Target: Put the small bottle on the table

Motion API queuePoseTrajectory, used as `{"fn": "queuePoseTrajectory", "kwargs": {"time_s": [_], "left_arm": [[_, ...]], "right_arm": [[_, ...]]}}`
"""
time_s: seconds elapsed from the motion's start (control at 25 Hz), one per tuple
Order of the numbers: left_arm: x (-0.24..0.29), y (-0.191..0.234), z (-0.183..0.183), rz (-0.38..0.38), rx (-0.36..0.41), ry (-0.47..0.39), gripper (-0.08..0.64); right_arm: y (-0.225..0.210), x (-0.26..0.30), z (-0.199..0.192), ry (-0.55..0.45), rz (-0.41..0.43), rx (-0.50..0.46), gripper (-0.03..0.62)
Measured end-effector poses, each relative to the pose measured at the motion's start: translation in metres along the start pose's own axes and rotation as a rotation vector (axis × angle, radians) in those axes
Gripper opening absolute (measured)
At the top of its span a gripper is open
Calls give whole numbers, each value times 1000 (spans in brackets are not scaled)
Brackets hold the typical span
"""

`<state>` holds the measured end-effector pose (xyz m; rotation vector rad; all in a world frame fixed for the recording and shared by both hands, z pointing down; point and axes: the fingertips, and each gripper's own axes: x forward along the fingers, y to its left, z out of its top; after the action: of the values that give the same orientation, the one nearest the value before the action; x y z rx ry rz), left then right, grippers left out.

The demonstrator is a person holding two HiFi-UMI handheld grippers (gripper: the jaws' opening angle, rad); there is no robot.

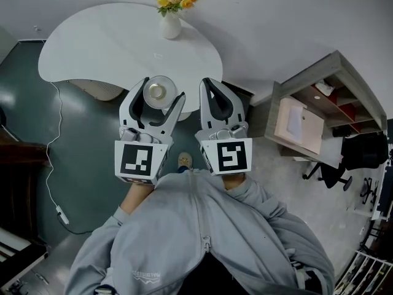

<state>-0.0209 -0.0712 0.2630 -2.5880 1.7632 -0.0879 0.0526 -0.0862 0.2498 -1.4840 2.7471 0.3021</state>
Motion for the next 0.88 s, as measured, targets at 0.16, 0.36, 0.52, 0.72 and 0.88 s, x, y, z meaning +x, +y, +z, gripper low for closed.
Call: {"fn": "queuePoseTrajectory", "kwargs": {"time_s": [0.16, 0.36, 0.52, 0.72, 0.88], "left_arm": [[13, 3, 2, 32, 3, -3, 331], [23, 11, 1, 54, 5, 14, 331], [31, 22, -2, 62, 0, 25, 331], [49, 45, -4, 52, -1, 21, 331], [71, 66, -8, 28, 7, 23, 331]], "right_arm": [[-11, 11, -4, -8, 23, 6, 26], [-13, 23, -5, -13, 40, 27, 26], [-14, 36, -9, -6, 47, 18, 26], [-14, 62, -14, 1, 28, 8, 26], [-16, 89, -17, -5, 1, 29, 26]]}}
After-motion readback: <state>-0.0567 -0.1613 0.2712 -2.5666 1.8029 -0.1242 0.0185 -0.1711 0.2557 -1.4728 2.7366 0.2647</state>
